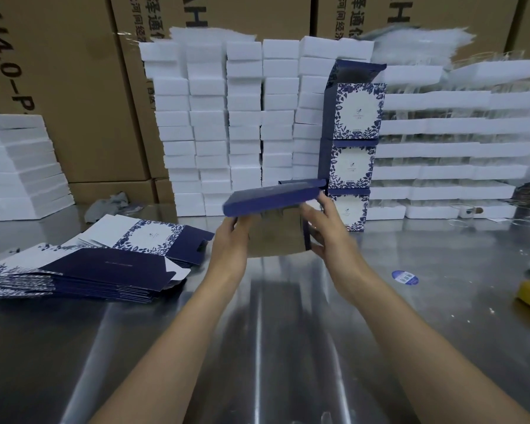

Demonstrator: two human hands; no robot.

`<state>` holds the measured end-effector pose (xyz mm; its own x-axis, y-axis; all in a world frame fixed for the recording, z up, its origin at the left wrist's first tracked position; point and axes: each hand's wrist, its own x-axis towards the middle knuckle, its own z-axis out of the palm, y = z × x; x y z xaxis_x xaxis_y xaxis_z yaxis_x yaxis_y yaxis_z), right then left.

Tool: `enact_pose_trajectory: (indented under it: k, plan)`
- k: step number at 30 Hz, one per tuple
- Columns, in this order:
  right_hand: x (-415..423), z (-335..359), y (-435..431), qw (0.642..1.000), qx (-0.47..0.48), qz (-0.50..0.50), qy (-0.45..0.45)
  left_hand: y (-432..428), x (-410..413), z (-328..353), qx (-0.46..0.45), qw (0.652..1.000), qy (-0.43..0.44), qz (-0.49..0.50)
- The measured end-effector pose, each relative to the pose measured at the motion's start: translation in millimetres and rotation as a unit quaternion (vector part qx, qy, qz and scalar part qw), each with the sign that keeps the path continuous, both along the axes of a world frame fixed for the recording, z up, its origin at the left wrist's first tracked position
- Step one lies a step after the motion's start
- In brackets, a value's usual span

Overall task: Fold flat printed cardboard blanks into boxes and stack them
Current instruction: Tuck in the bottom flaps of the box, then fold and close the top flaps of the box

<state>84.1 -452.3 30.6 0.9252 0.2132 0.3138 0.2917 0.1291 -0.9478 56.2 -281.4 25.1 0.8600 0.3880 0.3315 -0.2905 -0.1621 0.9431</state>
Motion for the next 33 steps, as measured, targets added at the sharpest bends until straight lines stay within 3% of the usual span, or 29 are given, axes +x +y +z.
enact_pose_trajectory:
  k: [4,7,10,14,16,20,24,27,30,33]
  plan:
    - [2.0,-0.6,-1.3,0.997,0.009,-0.069,-0.024,3.4,-0.4,10.7,-0.060,0.993,0.084,0.055]
    - [6.4,2.2,-8.4,0.993,0.020,-0.112,-0.027,11.6,-0.6,13.0,-0.100,0.989,0.059,0.094]
    - [7.4,1.7,-12.1,0.994,-0.037,-0.084,-0.062,15.2,1.2,9.1,-0.115,0.988,0.034,0.099]
    - [2.5,-10.9,3.4,0.987,-0.118,-0.047,-0.097,16.2,0.7,2.0,-0.066,0.992,0.001,0.108]
    - [1.5,-14.5,9.5,0.978,-0.139,-0.087,-0.126,17.4,0.5,-1.0,-0.022,0.993,-0.021,0.112]
    - [3.5,-8.3,3.7,0.966,-0.068,-0.189,-0.165,19.4,2.5,-3.9,0.050,0.990,-0.045,0.125]
    - [3.3,-6.4,-1.0,0.921,-0.122,-0.274,-0.247,18.0,2.8,-9.3,0.106,0.985,-0.044,0.128]
    - [5.4,-4.9,-3.0,0.938,-0.090,-0.265,-0.205,14.6,1.3,-12.7,0.187,0.969,-0.062,0.150]
    - [8.1,-6.3,-8.7,0.957,-0.088,-0.230,-0.151,11.7,1.6,-11.5,0.189,0.970,-0.065,0.139]
    - [10.9,-7.2,-10.5,0.959,-0.123,-0.201,-0.159,13.2,3.2,-12.9,0.171,0.974,-0.066,0.132]
